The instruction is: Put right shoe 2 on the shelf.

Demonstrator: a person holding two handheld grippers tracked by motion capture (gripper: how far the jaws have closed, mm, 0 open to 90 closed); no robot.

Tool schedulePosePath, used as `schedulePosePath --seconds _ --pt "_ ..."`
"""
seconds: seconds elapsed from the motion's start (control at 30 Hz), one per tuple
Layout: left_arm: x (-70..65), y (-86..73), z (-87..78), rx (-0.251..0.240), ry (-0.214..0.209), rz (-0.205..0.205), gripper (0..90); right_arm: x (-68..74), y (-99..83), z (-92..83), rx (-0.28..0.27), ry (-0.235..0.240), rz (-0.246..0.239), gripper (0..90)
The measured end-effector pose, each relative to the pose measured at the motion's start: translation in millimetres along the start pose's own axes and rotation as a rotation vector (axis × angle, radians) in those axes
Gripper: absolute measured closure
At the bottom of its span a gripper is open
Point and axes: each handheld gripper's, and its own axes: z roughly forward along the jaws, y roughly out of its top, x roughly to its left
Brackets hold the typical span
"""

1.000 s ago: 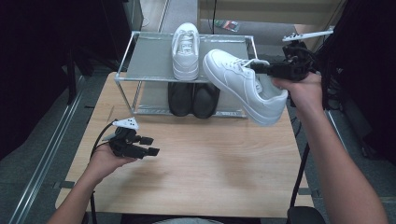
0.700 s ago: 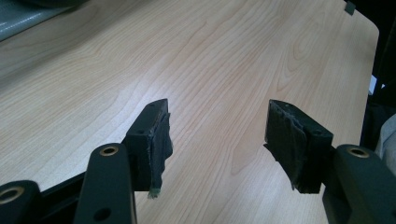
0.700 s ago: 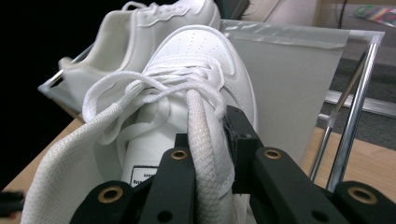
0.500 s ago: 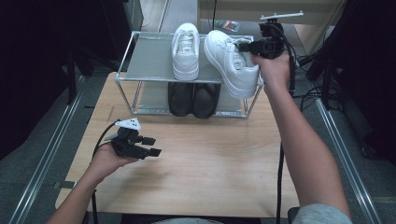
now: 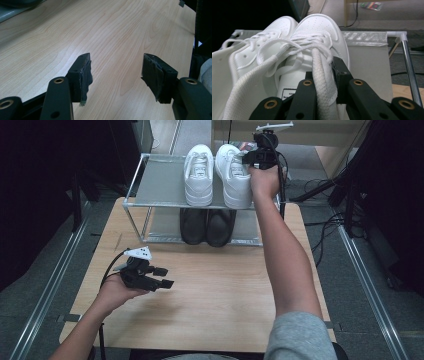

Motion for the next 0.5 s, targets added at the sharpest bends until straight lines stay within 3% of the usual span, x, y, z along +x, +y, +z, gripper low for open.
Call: schedulePosePath --seconds 0.07,0.4,0.5 --pt "0.1 0.2 0.6 0.001 -0.006 0.002 41.1 5.5 2.8 10.1 -0.009 -0.033 0.017 82.6" --pt "0.0 2.1 3.4 0.007 -0.021 0.007 41.1 18.7 -2.8 29.0 -0.012 -0.094 0.026 82.1" --pt "-0.3 2.4 3.7 0.011 -0.022 0.006 41.1 20.6 -5.5 31.1 -0.006 -0.104 0.065 80.4"
